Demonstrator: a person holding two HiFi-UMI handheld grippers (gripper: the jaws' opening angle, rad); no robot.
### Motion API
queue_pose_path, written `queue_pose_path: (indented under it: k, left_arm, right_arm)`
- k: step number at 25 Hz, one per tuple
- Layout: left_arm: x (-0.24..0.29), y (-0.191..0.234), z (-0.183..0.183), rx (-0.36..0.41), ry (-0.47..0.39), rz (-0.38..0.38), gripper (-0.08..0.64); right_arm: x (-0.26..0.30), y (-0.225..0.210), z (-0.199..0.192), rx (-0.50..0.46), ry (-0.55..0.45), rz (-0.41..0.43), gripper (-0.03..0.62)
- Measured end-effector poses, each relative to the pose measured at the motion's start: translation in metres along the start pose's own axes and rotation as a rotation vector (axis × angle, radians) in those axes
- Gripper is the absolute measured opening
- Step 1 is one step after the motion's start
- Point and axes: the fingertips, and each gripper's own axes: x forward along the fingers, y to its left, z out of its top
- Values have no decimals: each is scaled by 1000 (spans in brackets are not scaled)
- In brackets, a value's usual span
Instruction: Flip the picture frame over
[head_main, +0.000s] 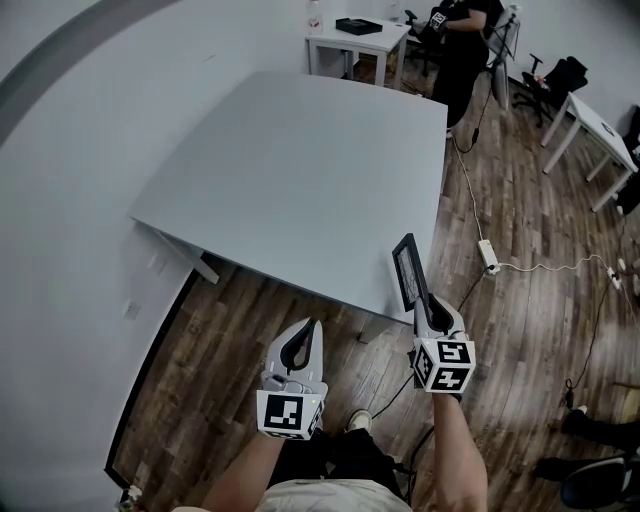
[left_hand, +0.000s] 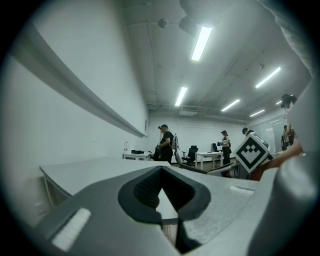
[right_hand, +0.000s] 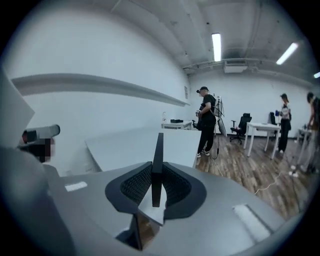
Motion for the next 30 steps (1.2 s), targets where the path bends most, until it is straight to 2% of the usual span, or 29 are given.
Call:
queue_pose_path:
  k: [5,12,16,19,25,30]
  left_arm:
    - [-1,4,-5,1,-1,4,0]
    - [-2,3,-6,4,5,11,0]
    - [-4,6,-10,6,8,13,0]
    - [-5,5,-10,6,13,15,0]
    - [-5,4,-12,4,24,16,0]
    - [-5,2,-16,5,29,11,0]
  right_arm:
    - [8,17,1,-340,54,-56,91]
    - [22,32,-14,-758,122,-112,91]
    - [31,45,-28,-975,170,-113,91]
    - [36,52,-37,-1056,191,-108,91]
    - [43,63,-47,-1129,204,-114,92]
    - [48,74,-67,-1189,240,-79,98]
